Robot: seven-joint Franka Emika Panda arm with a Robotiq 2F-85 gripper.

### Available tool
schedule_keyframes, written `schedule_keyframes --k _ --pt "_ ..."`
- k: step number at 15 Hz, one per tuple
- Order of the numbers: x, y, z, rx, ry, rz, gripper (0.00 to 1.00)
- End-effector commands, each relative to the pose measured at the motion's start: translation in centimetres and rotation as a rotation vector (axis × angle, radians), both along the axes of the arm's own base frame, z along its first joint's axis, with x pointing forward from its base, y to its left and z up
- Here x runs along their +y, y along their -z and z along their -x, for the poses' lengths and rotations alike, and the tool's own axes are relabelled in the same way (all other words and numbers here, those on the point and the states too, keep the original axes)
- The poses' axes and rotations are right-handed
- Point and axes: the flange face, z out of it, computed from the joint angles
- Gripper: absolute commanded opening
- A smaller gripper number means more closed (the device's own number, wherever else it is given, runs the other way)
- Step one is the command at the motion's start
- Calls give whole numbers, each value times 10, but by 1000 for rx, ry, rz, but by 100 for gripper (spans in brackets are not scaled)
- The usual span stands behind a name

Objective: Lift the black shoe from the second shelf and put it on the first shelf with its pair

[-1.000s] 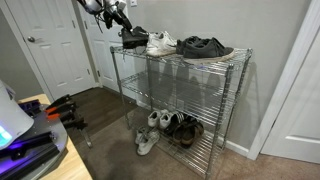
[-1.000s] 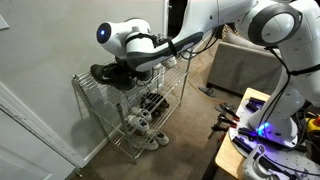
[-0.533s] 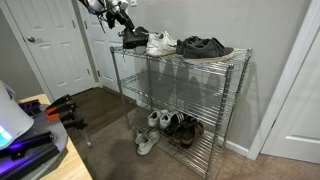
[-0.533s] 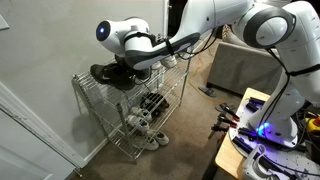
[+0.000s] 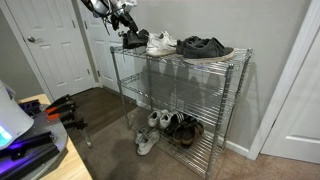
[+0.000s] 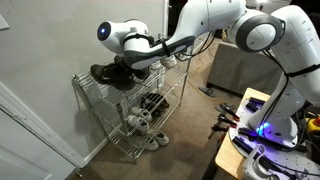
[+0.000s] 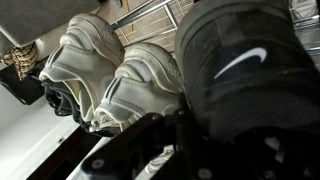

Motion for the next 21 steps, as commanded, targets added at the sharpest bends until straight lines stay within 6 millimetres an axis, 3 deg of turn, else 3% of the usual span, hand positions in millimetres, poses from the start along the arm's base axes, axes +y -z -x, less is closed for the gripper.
schedule_keyframes --k 1,4,9,15,21 --pt "2 -4 -1 12 -13 -23 50" --pt "14 -14 12 13 -28 -30 69" --pt "42 -52 50 -17 -29 -15 98" --pt "60 -81 97 -67 25 39 100" --pt "66 -84 125 -119 50 30 100"
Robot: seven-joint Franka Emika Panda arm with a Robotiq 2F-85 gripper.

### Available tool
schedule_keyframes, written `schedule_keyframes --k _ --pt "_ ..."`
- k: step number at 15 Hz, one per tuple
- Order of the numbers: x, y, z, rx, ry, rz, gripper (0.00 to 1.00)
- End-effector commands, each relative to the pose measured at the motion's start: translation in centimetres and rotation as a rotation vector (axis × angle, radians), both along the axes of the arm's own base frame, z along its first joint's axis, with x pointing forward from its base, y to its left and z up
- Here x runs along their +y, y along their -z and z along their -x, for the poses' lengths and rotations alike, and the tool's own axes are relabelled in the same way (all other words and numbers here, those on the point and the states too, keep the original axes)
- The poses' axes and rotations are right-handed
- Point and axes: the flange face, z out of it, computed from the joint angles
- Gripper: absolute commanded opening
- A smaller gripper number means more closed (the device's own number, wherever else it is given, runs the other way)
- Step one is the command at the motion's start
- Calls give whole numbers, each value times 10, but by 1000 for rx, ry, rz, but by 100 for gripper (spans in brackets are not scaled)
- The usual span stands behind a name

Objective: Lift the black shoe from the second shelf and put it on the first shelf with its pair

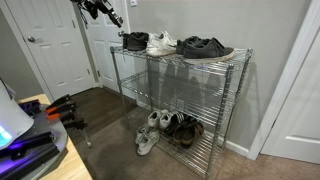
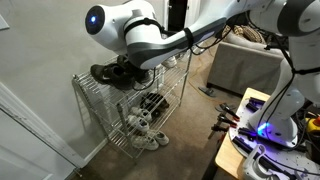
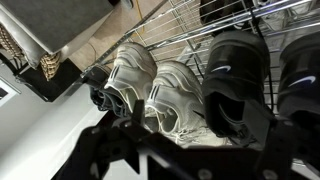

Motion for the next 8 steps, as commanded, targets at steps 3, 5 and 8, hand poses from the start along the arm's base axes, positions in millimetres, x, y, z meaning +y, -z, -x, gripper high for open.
schedule_keyframes --k 3,5,8 --pt "0 -1 8 -16 14 4 100" --pt "-1 -1 10 -16 14 6 100" --pt "-1 -2 11 -16 14 6 100"
